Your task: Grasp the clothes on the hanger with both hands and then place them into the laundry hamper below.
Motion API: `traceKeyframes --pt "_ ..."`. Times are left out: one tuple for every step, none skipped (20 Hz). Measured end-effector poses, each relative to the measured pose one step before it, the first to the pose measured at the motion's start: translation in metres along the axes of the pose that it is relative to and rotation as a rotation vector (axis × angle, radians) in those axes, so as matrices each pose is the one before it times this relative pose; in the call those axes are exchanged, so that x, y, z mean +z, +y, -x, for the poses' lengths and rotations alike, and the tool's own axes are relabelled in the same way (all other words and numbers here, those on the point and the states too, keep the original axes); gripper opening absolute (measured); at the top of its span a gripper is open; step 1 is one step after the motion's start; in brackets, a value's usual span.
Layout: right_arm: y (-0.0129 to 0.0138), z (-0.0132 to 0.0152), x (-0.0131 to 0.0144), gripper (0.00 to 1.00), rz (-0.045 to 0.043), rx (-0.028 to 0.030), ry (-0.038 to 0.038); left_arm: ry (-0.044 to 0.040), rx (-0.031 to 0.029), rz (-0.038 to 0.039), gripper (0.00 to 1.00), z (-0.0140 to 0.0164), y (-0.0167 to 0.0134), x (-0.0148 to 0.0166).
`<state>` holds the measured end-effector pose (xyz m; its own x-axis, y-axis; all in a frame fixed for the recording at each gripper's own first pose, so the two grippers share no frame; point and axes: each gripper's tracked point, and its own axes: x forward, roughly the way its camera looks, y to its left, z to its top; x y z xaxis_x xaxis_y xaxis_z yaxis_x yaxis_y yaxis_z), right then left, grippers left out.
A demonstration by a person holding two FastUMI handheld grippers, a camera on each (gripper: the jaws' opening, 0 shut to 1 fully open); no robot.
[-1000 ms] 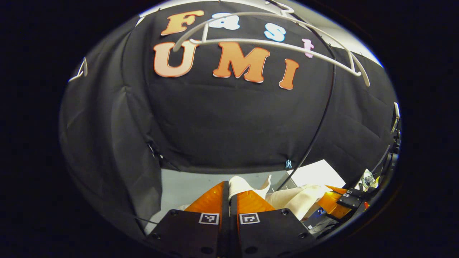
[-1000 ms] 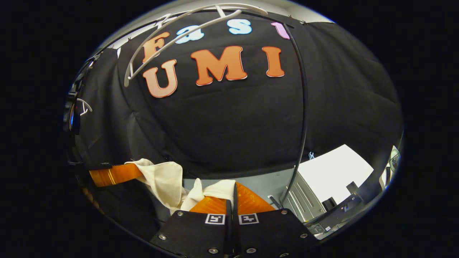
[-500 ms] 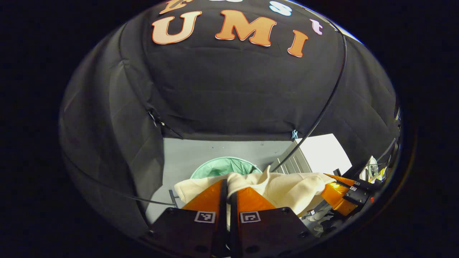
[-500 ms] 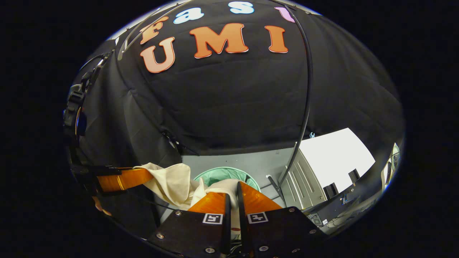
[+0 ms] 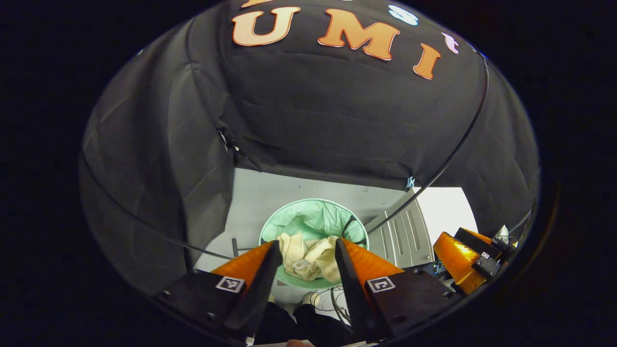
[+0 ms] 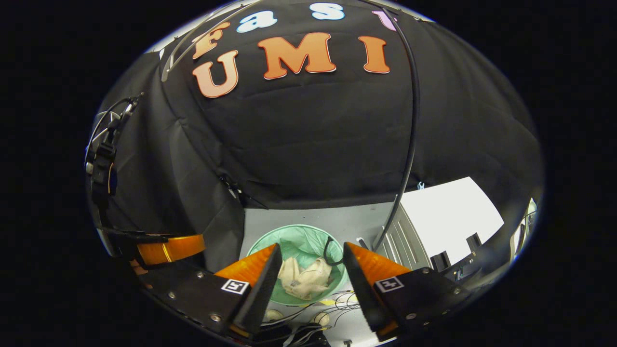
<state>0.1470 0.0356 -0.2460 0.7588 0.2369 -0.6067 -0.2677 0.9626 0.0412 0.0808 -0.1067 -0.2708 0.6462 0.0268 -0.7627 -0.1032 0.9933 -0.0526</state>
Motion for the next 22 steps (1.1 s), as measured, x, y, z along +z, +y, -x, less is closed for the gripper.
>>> traceKeyframes --pt "-0.00261 0.0012 0.00214 0.85 -0.00019 0.00077 -0.00237 -0.00119 0.00924 0.00132 0.8 0.00203 0.00199 -0.00088" --pt "-0.00252 0.00007 0.00152 0.9 -0.00033 -0.00208 -0.00305 -0.00105 0.00601 0.00354 0.79 0.0026 0.00092 -0.00043" --pt "-0.00088 0.00145 0.00189 0.92 -0.0007 -0.0009 -0.00389 -0.0038 0.0084 0.00642 0.79 0.00304 0.00229 -0.00015" --pt "-0.00088 0.00095 0.00125 0.93 -0.00047 -0.00012 -0.0043 -0.01013 0.01492 0.00947 0.79 0.00281 0.00324 0.00043" --pt "-0.00156 0.00178 0.00058 0.94 0.00055 0.00054 -0.00478 -0.00961 0.00896 0.00822 0.79 0.00313 0.00242 0.00189" --pt "-0.00046 0.00127 0.00305 0.94 0.00349 0.00033 -0.00494 -0.00746 0.00875 0.00453 0.79 0.00425 0.00177 -0.00102" --pt "-0.00051 0.00151 0.00258 0.94 0.00577 -0.00136 -0.00338 -0.01125 0.00301 0.00324 0.79 0.0056 0.00279 0.00226" --pt "0.0 0.00218 0.00501 0.94 0.00331 -0.00047 -0.00976 -0.01317 -0.00041 0.00217 0.79 0.00638 0.00348 0.00454" --pt "0.00054 0.00135 0.00762 0.94 0.00098 0.00092 -0.01912 -0.01958 0.00252 -0.00095 0.79 0.00692 0.00427 0.0055" --pt "0.0007 0.00243 0.00987 0.94 0.00392 -0.00175 -0.02418 -0.02351 0.00992 -0.0032 0.8 0.00484 0.00681 0.00849" --pt "-0.0015 0.00434 0.0079 0.94 0.00989 -0.00512 -0.02283 -0.02438 0.01333 -0.00265 0.8 0.00716 0.00778 0.00934" --pt "-0.00075 0.0055 0.00946 0.94 0.01335 -0.00642 -0.02153 -0.02991 0.02031 -0.00056 0.8 0.00743 0.00968 0.00868" --pt "-0.00179 0.00512 0.00768 0.94 0.01394 -0.00521 -0.02071 -0.03147 0.02636 0.00432 0.8 0.0071 0.01048 0.00978" --pt "-0.00141 0.00466 0.0089 0.94 0.01354 -0.00351 -0.02172 -0.02138 0.01771 -0.00165 0.89 0.00758 0.0086 0.00732" --pt "-0.00122 0.00531 0.00906 0.94 0.01396 -0.00394 -0.02093 -0.02212 0.0082 -0.0063 0.98 0.00637 0.007 0.00689" --pt "-0.00046 0.00497 0.00847 0.94 0.0143 -0.00393 -0.02036 -0.02491 0.01123 -0.0044 0.99 0.00713 0.00936 0.01041" --pt "-0.00121 0.00511 0.00886 0.94 0.01411 -0.00566 -0.01864 -0.02778 0.00648 -0.00382 0.99 0.00767 0.00798 0.00948" --pt "-0.00026 0.00645 0.01115 0.94 0.01124 -0.0059 -0.02278 -0.03534 0.00901 -0.00261 1.0 0.00866 0.00847 0.01264" --pt "-0.00028 0.00498 0.01241 0.94 0.00656 -0.00437 -0.02647 -0.03461 0.01067 -0.00371 0.98 0.00795 0.00822 0.01324" --pt "0.00019 0.00696 0.01332 0.94 0.00209 -0.00373 -0.02767 -0.03341 0.00511 -0.00221 0.98 0.00501 0.00631 0.01283" --pt "0.00038 0.00658 0.01206 0.94 -0.00287 -0.00361 -0.02457 -0.044 -0.00591 -0.00069 0.98 0.00597 0.00427 0.01506" --pt "-0.00067 0.00645 0.01218 0.94 -0.00718 -0.00608 -0.02065 -0.03578 0.00025 0.00004 0.98 0.00564 0.00599 0.01295"
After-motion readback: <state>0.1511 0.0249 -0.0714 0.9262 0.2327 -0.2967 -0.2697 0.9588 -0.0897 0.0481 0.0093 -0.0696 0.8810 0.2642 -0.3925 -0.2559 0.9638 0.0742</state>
